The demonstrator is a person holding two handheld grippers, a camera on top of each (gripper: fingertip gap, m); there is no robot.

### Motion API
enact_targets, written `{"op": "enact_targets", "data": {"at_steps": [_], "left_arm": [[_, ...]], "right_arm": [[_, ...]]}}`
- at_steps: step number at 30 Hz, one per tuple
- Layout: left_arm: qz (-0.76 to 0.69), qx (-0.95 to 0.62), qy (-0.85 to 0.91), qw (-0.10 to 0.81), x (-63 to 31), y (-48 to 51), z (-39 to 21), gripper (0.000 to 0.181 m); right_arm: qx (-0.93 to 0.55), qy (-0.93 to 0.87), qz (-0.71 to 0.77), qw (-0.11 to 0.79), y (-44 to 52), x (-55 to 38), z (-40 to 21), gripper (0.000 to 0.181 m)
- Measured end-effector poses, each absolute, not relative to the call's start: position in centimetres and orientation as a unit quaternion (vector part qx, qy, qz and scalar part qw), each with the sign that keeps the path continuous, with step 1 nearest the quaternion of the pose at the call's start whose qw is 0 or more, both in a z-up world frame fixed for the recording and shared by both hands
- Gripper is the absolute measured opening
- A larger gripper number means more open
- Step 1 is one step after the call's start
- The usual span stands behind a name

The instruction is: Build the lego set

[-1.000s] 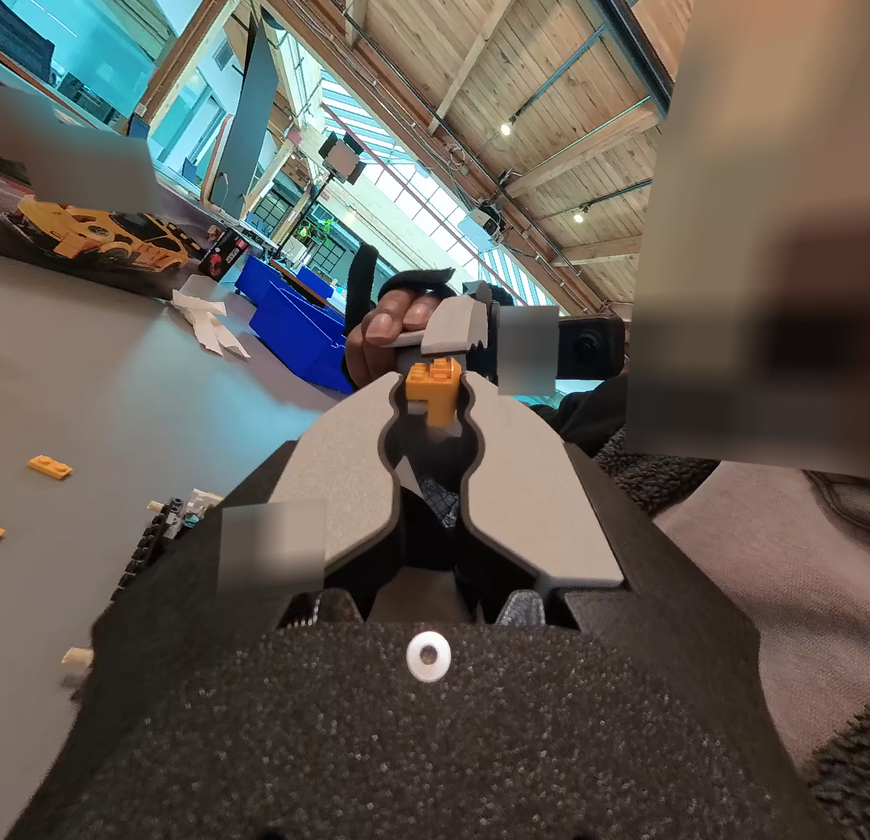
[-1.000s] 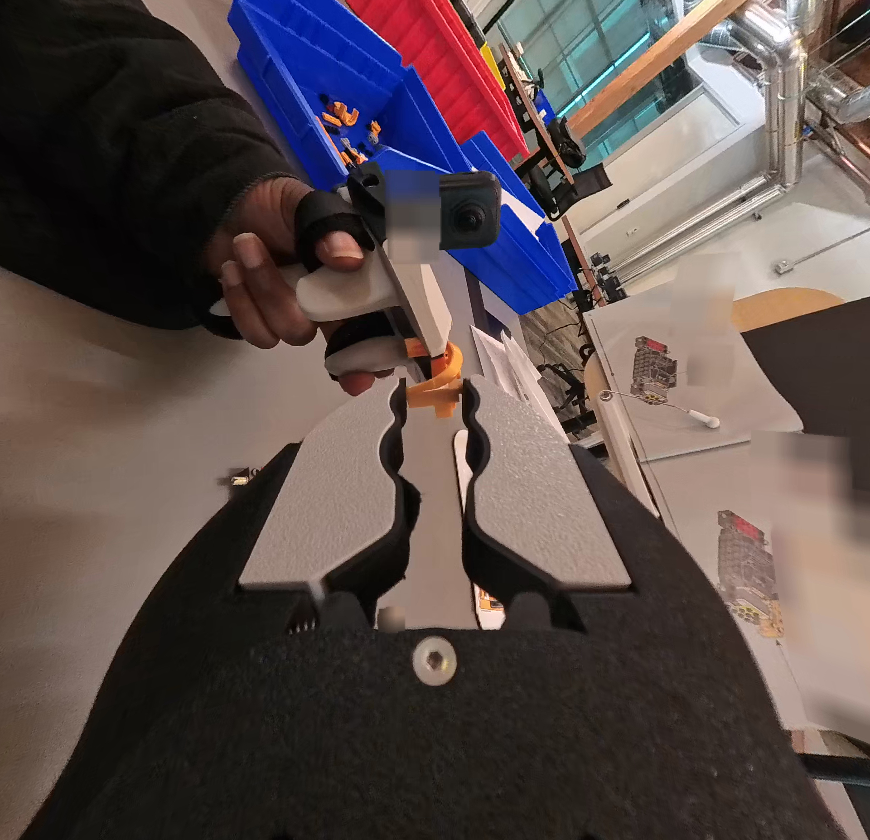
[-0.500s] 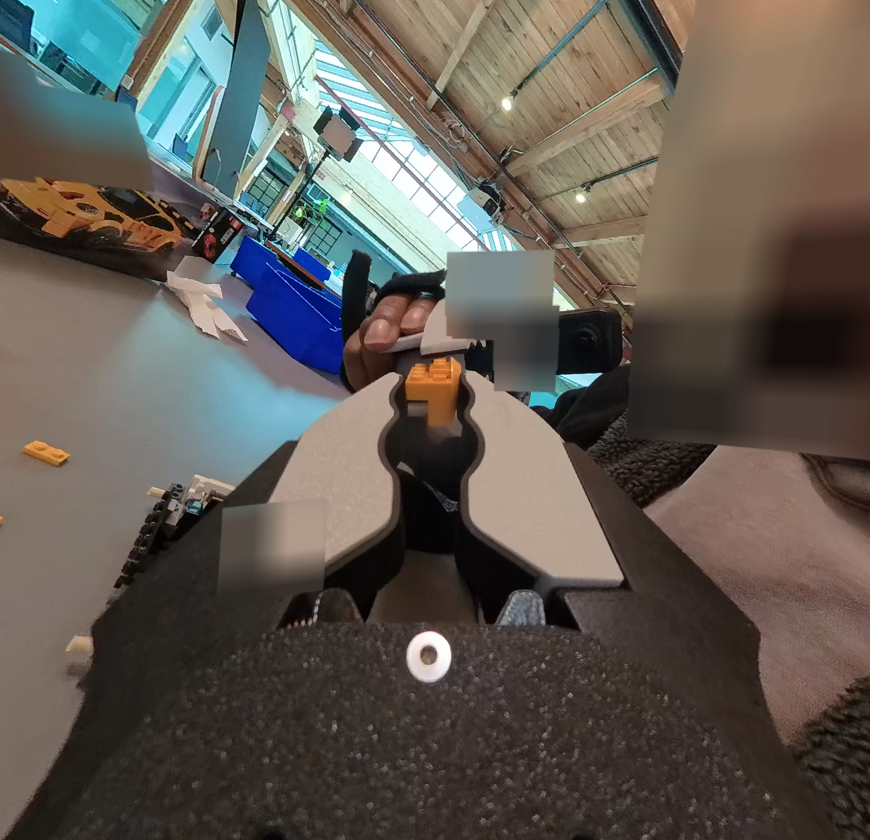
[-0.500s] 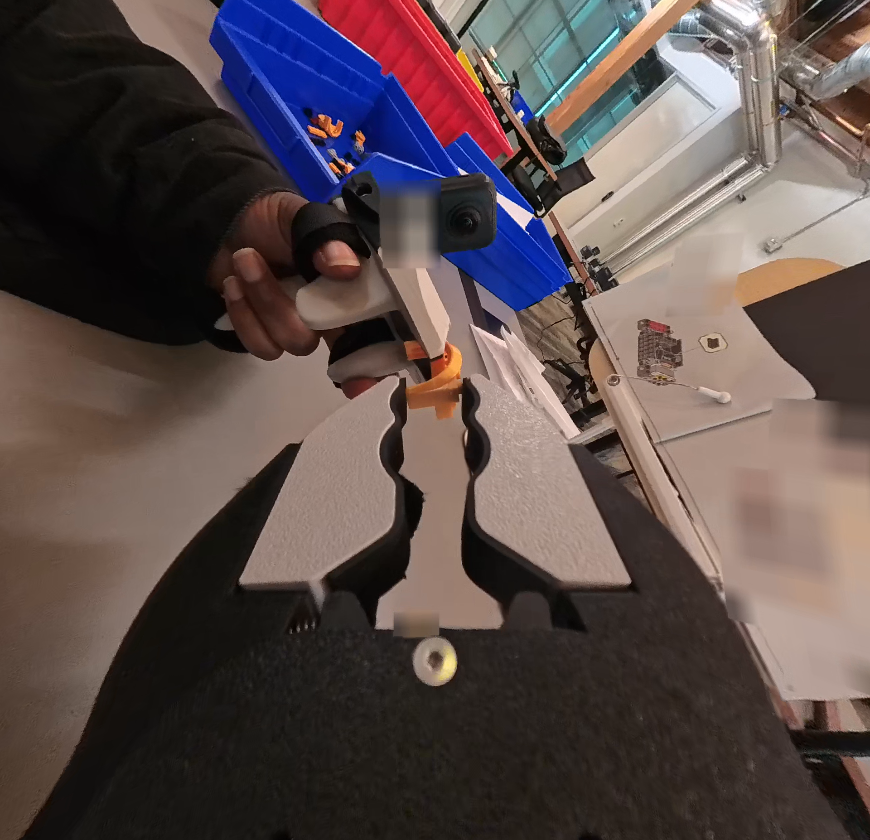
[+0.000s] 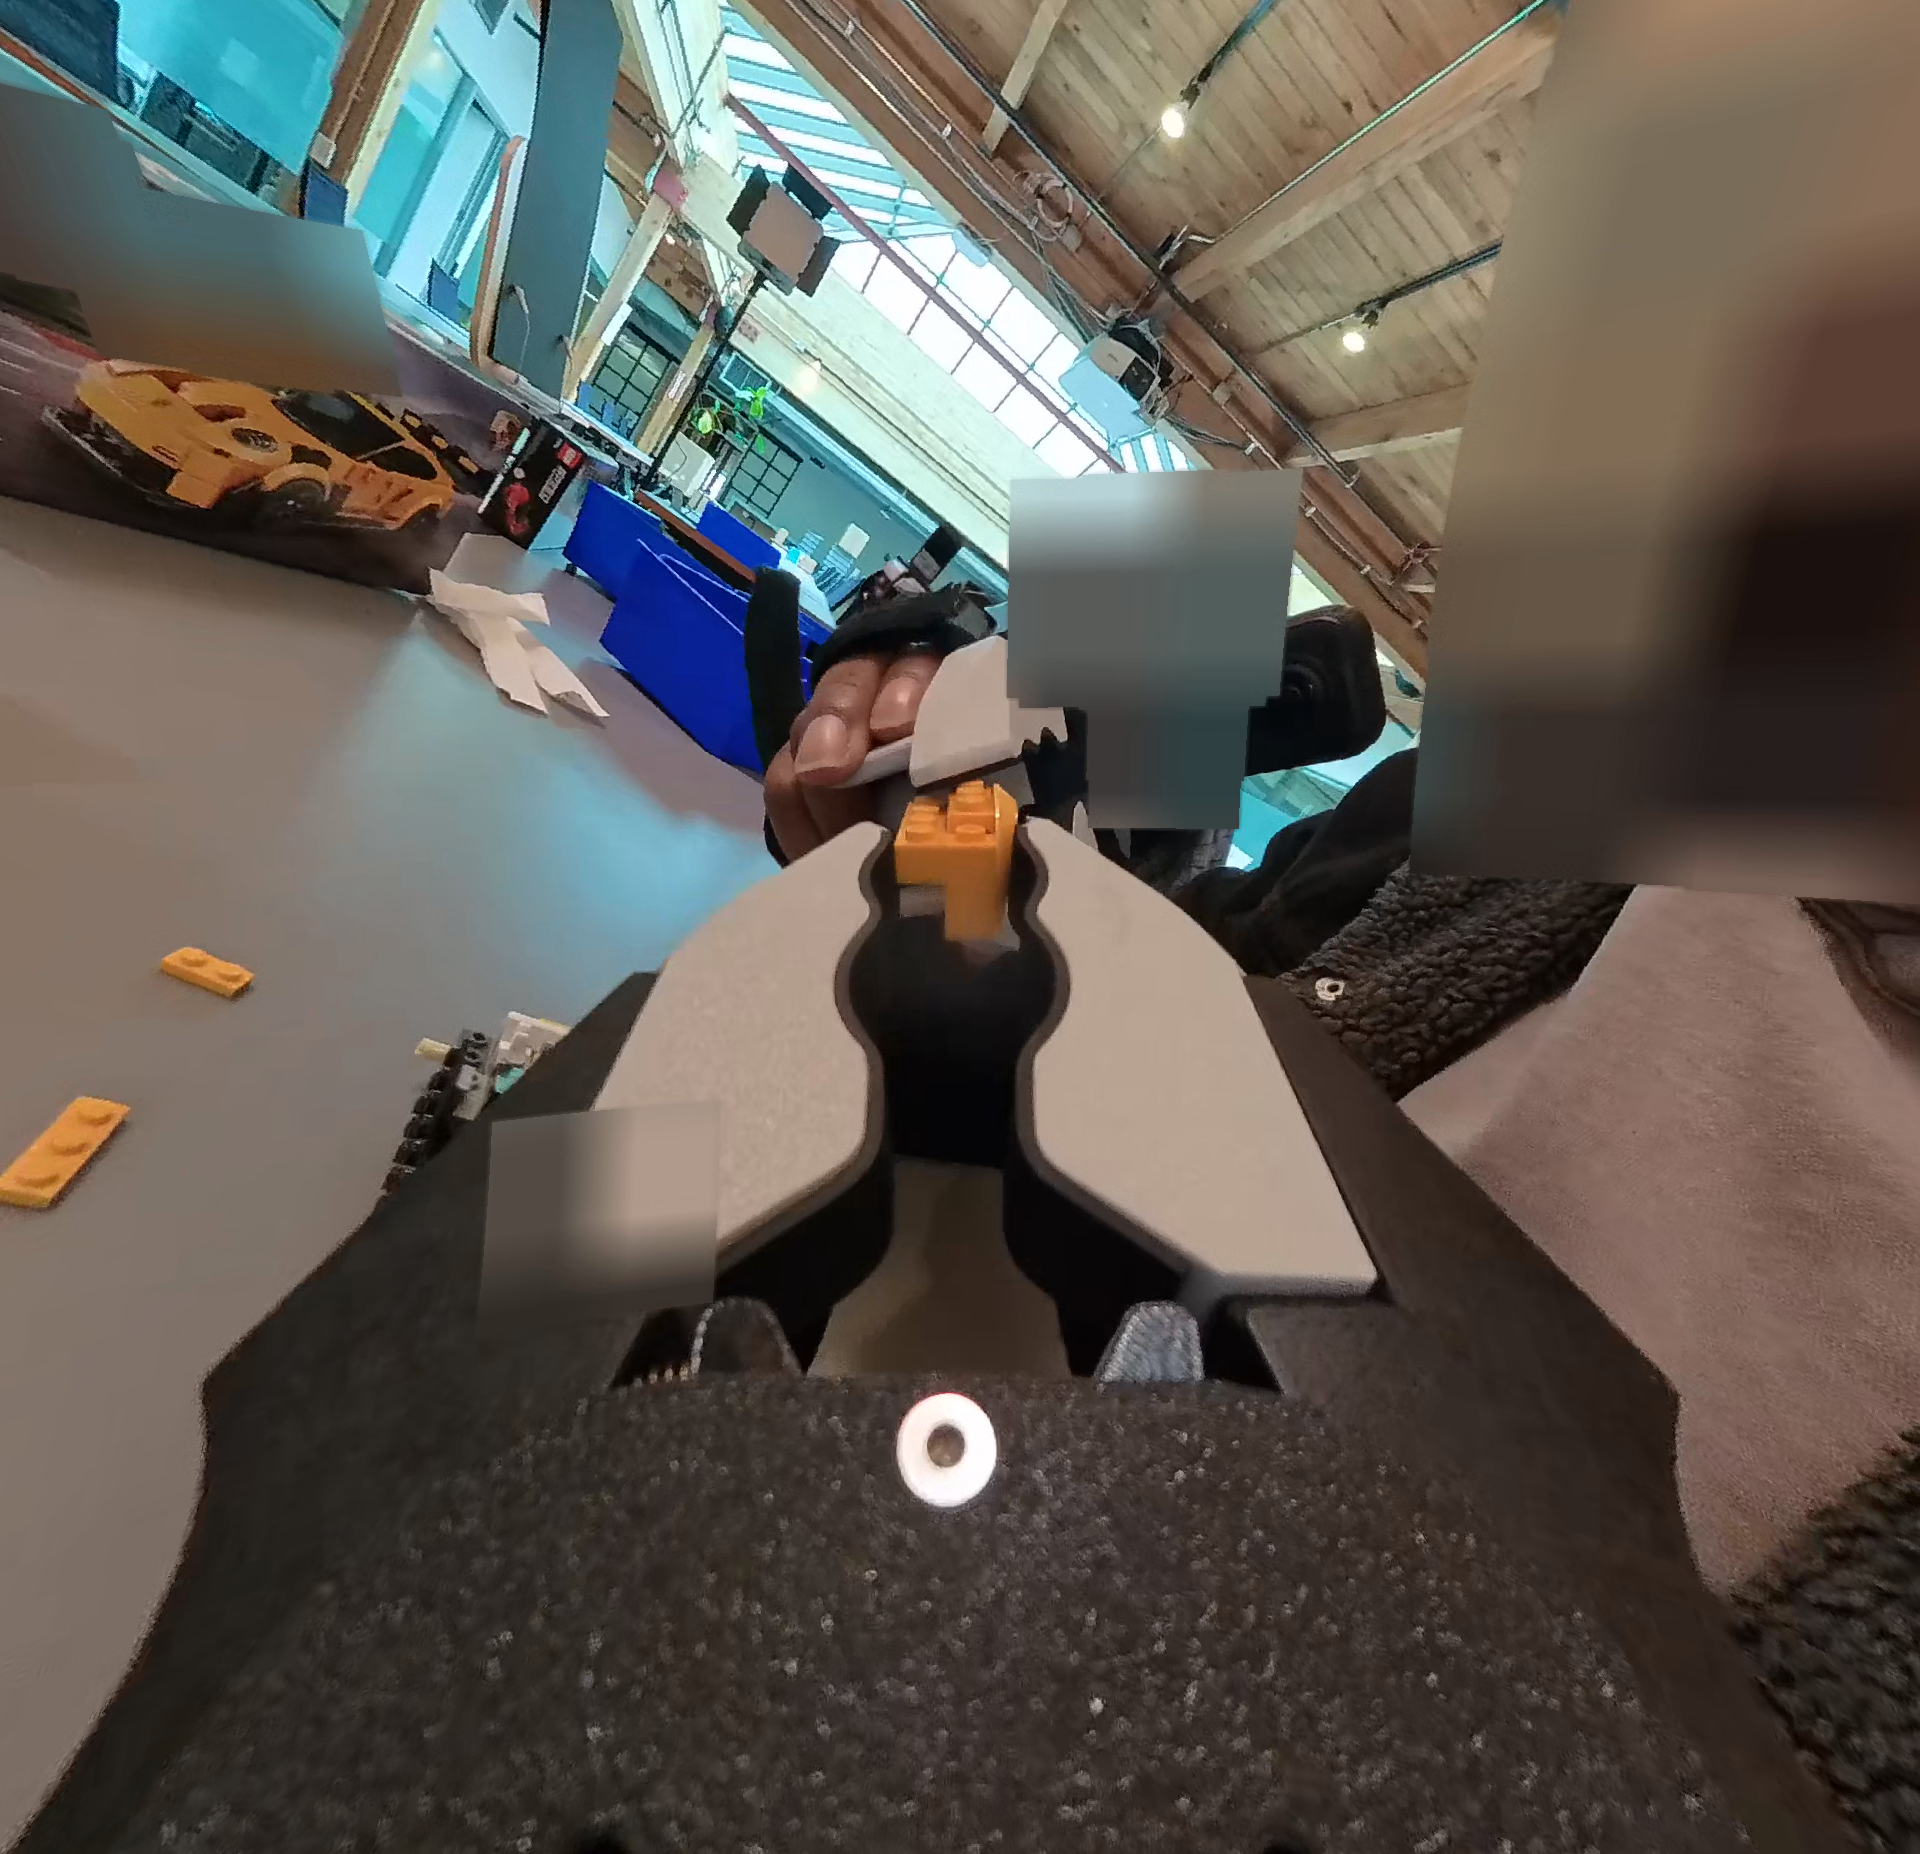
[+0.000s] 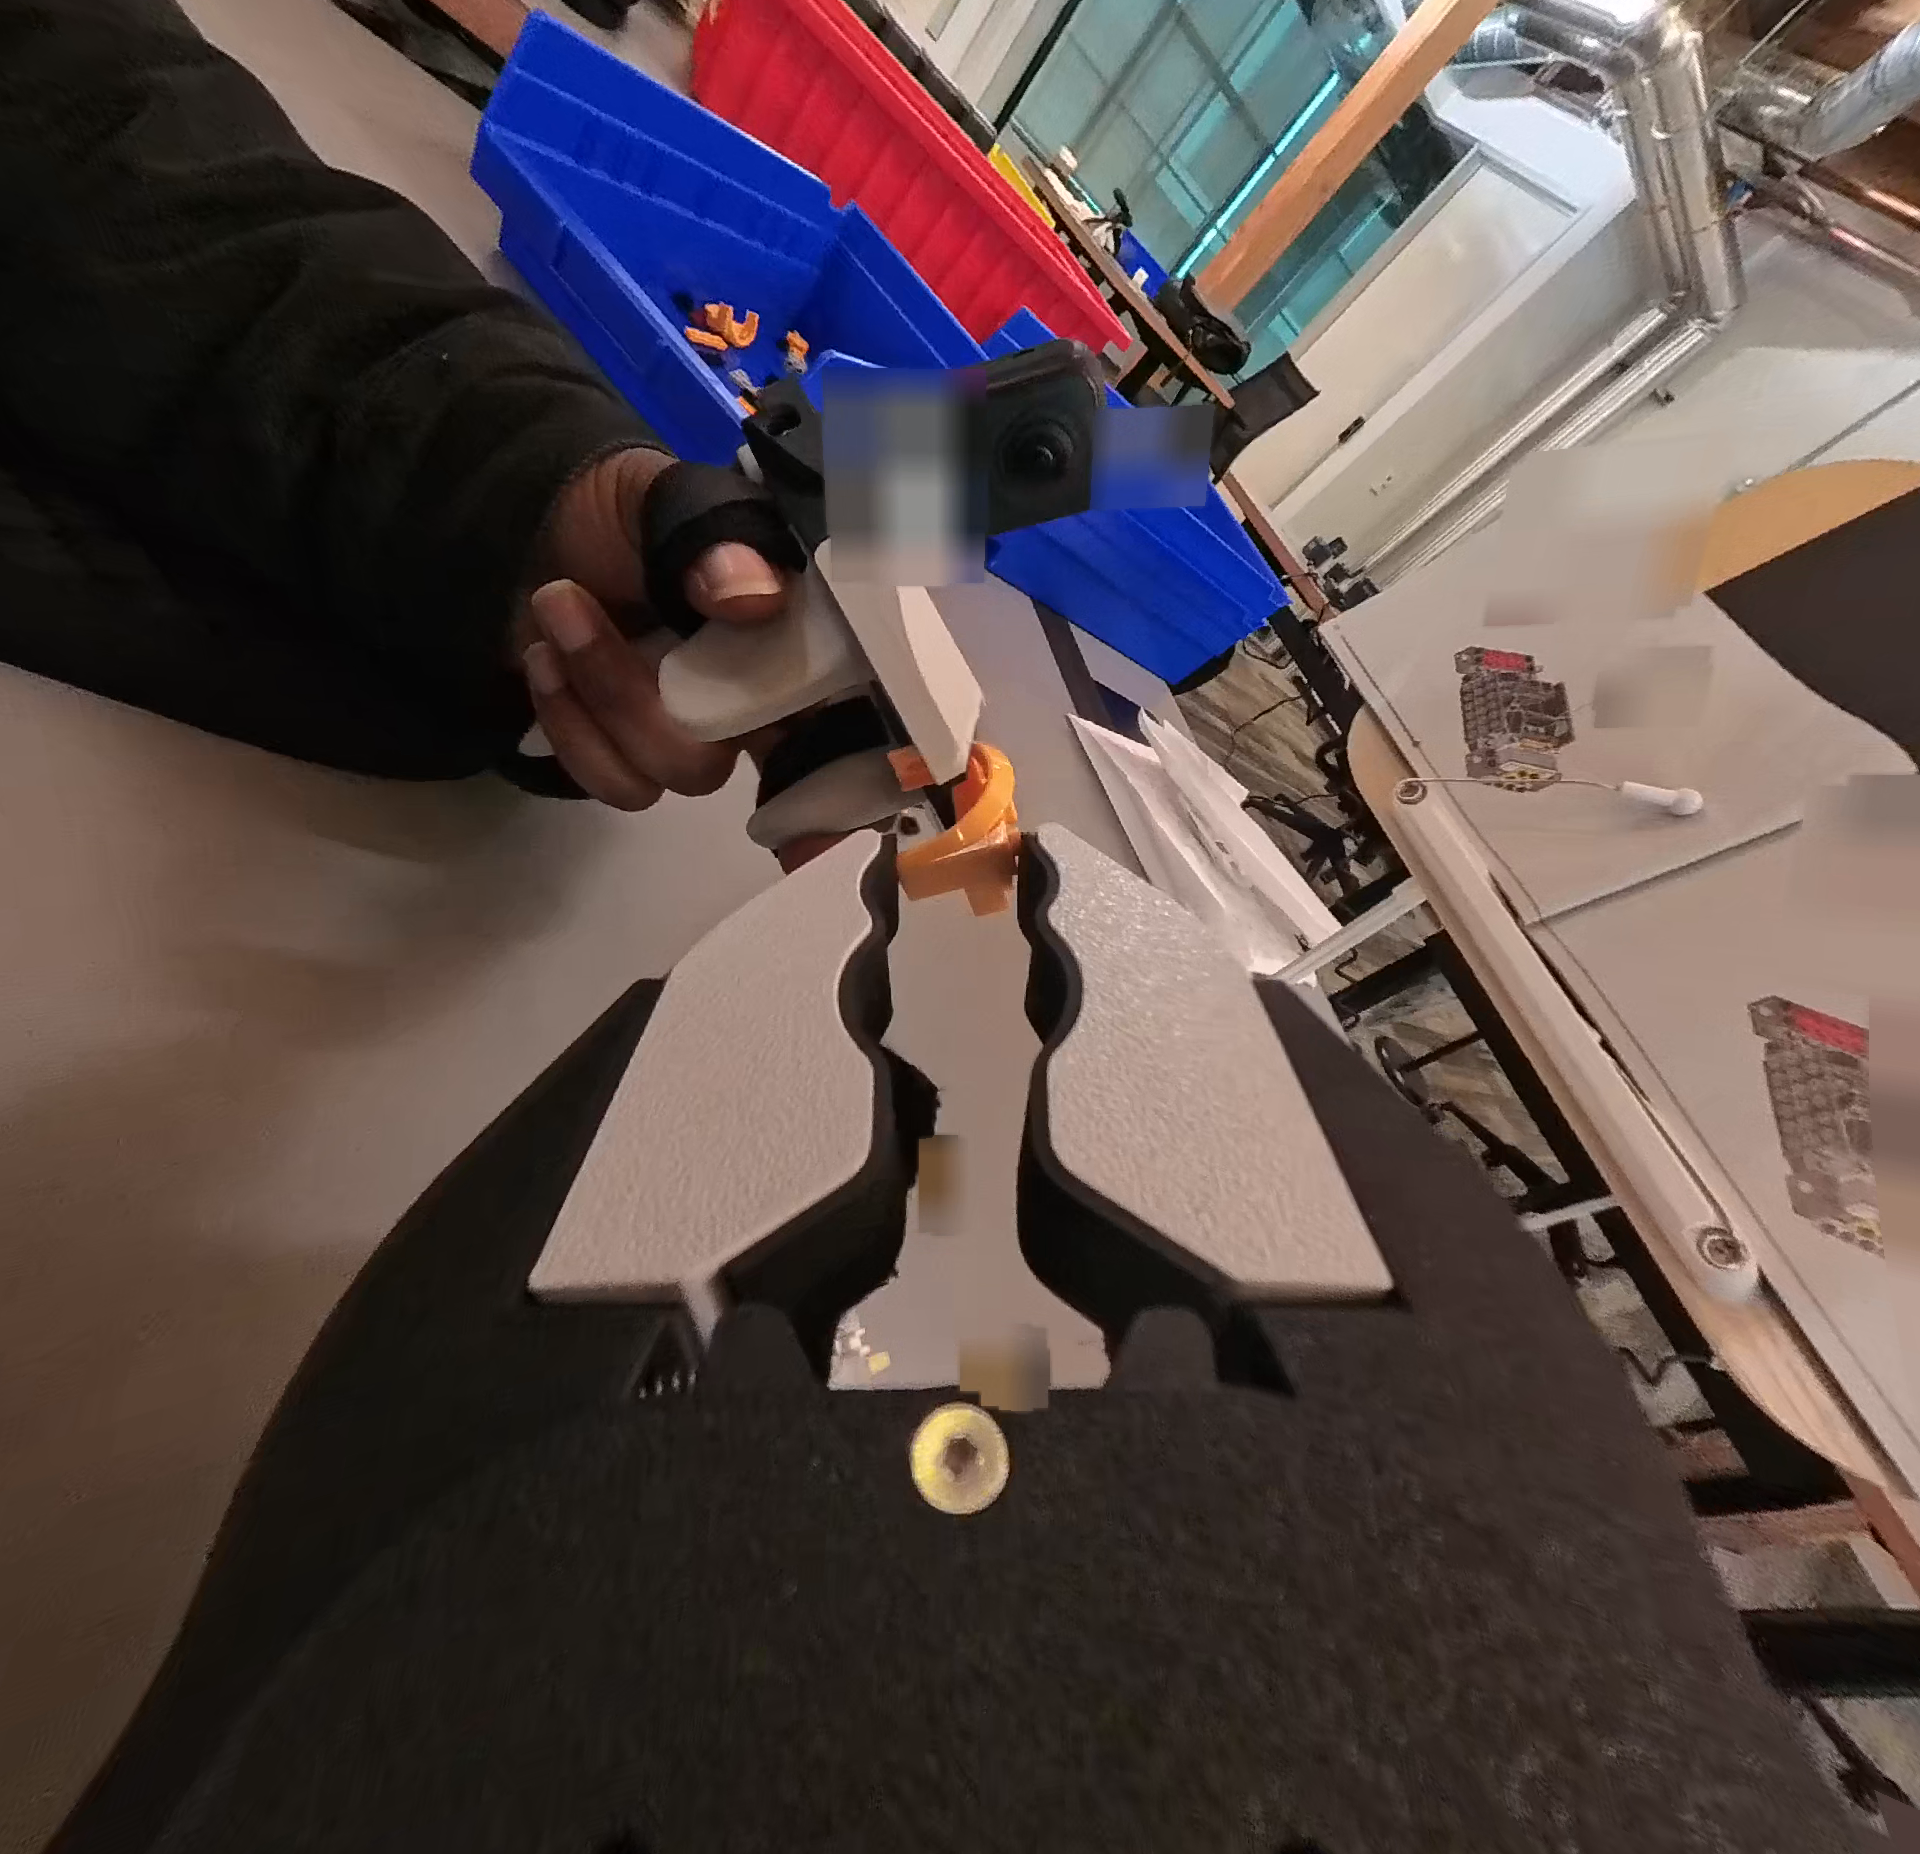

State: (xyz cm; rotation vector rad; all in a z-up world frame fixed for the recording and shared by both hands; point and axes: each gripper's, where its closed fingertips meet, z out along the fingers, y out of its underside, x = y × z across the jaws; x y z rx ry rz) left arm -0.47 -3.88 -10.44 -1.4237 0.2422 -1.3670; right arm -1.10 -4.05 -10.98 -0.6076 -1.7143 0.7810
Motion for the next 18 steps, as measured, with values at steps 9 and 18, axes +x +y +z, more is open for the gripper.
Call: {"op": "enact_targets", "data": {"at_steps": [9,18], "left_arm": [[-0.425,-0.631,0.136,0.634,-2.1,-3.0,-10.4,0.02],[-0.261,-0.653,0.194,0.684,-2.7,-2.4,-11.3,0.02]], "right_arm": [[-0.359,-0.666,0.477,0.447,-2.0,-0.9,-11.3,0.028],[-0.42,-0.626,0.544,0.369,-1.4,-1.4,-12.0,0.026]]}}
